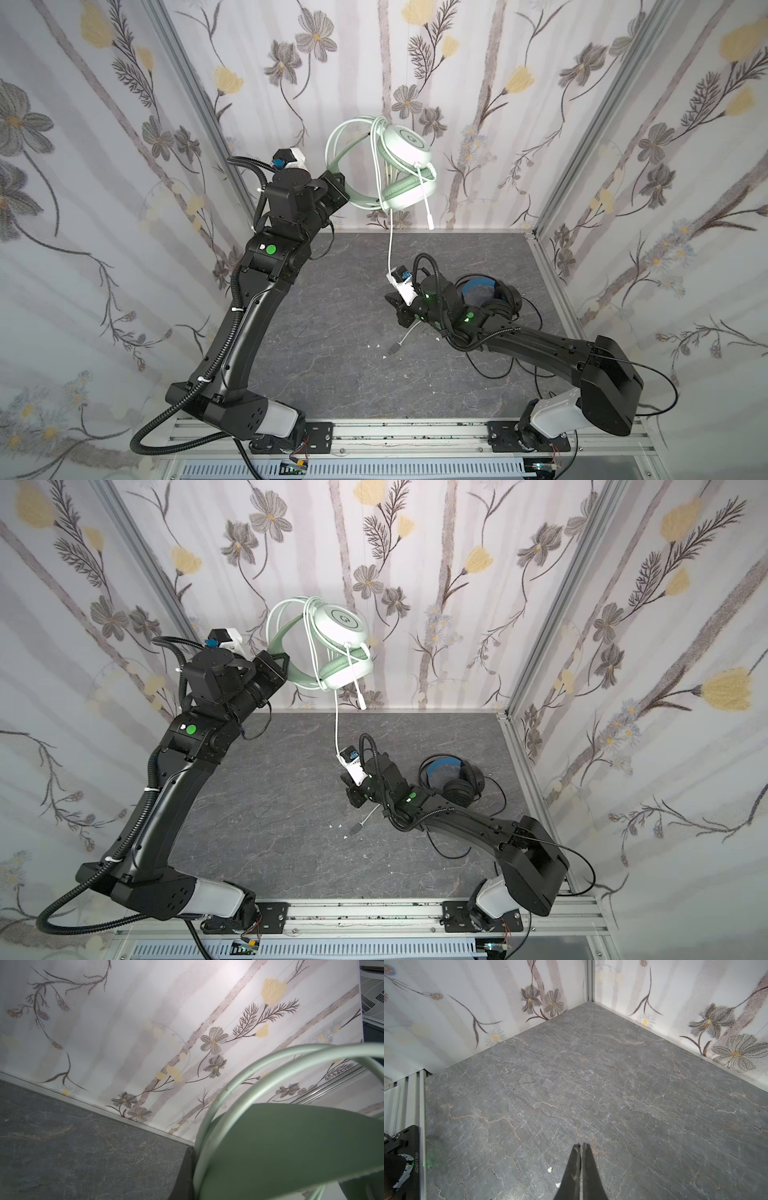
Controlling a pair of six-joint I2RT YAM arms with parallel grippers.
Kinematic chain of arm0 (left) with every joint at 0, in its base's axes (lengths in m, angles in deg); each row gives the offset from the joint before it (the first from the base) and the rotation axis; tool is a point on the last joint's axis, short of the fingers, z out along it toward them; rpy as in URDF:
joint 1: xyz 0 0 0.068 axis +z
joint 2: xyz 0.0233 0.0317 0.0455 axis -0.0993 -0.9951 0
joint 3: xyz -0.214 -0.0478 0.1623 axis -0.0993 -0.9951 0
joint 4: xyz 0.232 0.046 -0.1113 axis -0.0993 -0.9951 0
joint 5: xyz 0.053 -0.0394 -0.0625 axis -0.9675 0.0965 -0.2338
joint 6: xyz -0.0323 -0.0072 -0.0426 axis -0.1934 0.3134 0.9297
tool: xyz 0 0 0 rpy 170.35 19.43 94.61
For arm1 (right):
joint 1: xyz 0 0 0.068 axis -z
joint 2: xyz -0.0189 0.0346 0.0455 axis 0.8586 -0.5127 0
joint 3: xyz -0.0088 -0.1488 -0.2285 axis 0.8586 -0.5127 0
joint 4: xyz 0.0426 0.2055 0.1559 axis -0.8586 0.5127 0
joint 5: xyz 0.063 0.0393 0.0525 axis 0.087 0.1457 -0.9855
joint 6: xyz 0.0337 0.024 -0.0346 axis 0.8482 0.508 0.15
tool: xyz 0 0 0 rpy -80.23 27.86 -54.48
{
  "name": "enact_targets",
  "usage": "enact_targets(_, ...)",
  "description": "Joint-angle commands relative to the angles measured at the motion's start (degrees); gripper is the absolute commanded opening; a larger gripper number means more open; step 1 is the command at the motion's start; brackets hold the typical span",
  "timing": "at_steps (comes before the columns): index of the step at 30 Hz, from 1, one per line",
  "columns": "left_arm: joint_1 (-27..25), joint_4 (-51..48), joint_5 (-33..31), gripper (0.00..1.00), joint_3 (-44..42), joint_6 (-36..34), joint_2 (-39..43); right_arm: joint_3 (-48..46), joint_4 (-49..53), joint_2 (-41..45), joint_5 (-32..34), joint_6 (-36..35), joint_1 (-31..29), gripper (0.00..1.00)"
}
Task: Wrap the headphones
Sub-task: 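Grasp the green cable below the headset with the right gripper and pull down, then swing the held cable up around the headset with the right gripper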
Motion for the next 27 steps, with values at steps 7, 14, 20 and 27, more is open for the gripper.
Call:
enact_targets(7, 0.1, 7.4, -1.7, 0.00, -3.6, 4.0, 2.2, 2.7, 1.1, -2.7, 1.2, -1.3, -0.6, 0.00)
enact_targets(14, 0.1, 8.0, -2.5, 0.00, -5.6, 4.5, 3.8, 4.3, 2.4, -6.7, 0.2, -0.7, -0.4, 0.00)
enact_targets(20, 0.1, 7.4, -3.2, 0.00, -5.9, 3.9, 4.0, 4.0, 2.1, -6.3, -0.9, -0.8, -0.6, 0.00)
enact_targets(27, 0.1, 3.8, -8.0, 0.00, -5.5, 1.6, 3.4, 4.2, 4.5, -4.1, -0.2, -2.1, -3.1, 0.00)
